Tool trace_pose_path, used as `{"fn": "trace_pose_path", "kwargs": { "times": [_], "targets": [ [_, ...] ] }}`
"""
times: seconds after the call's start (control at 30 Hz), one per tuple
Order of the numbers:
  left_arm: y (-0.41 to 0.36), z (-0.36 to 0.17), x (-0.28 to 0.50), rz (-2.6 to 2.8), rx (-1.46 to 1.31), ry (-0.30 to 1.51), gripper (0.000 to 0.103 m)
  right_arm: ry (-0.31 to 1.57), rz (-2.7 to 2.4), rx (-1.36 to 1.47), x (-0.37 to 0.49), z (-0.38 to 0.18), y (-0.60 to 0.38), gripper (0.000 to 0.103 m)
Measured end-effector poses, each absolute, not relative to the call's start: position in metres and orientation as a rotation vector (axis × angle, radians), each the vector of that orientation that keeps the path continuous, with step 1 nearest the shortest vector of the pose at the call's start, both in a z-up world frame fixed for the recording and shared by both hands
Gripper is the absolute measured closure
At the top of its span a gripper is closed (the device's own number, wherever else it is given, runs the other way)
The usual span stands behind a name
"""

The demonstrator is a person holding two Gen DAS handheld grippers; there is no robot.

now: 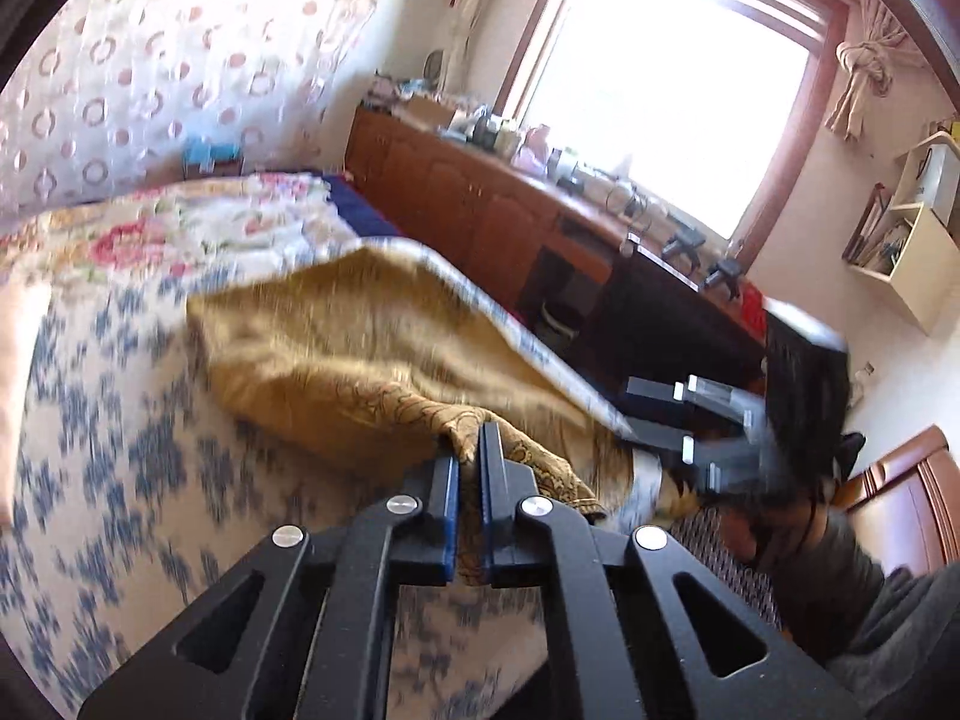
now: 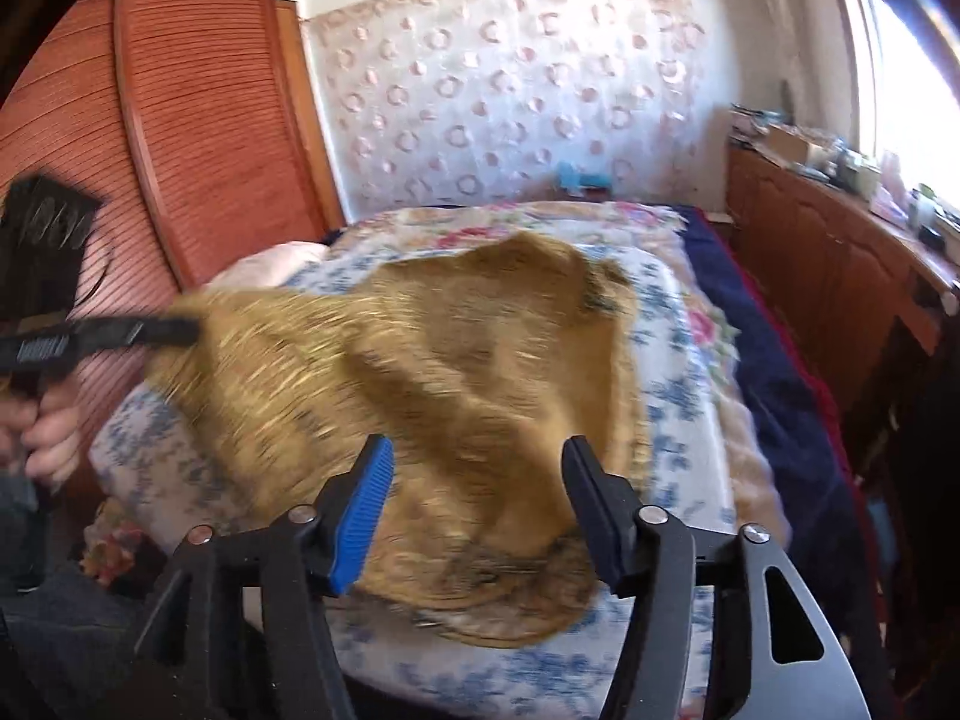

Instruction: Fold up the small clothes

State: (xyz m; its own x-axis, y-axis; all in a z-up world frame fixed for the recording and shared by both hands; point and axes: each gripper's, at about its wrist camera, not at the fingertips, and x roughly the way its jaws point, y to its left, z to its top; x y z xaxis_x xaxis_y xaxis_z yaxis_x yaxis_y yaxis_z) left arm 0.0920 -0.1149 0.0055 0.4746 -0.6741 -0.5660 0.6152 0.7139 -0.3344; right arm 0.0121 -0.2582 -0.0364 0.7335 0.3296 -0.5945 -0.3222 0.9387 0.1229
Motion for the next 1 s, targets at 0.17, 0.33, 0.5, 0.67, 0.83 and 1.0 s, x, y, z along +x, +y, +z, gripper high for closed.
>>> {"fn": "trace_pose_path", "kwargs": {
  "times": [0.17,0.33,0.5,0.67,0.83,1.0],
  "targets": [
    [-0.123,0.019,0.111,-0.775,-0.104,0.708,0.097,0.641,0.426,-0.004,0.004,-0.037,-0.237,0.036],
    [-0.126,0.022,0.128,-0.743,-0.118,0.694,0.097,0.645,0.424,-0.037,0.000,-0.042,-0.235,0.036],
    [-0.119,0.022,0.136,-0.728,-0.153,0.685,0.097,0.695,0.337,-0.091,0.014,-0.055,-0.242,0.036],
    [-0.105,0.019,0.146,-0.687,-0.176,0.678,0.097,0.736,0.343,-0.093,0.053,-0.062,-0.260,0.066],
    [-0.091,0.014,0.164,-0.592,-0.164,0.648,0.097,0.660,0.350,-0.165,0.106,-0.019,-0.250,0.096],
    [-0.078,0.007,0.198,-0.515,-0.133,0.642,0.089,0.626,0.339,-0.236,0.177,0.005,-0.222,0.097]
  ]
}}
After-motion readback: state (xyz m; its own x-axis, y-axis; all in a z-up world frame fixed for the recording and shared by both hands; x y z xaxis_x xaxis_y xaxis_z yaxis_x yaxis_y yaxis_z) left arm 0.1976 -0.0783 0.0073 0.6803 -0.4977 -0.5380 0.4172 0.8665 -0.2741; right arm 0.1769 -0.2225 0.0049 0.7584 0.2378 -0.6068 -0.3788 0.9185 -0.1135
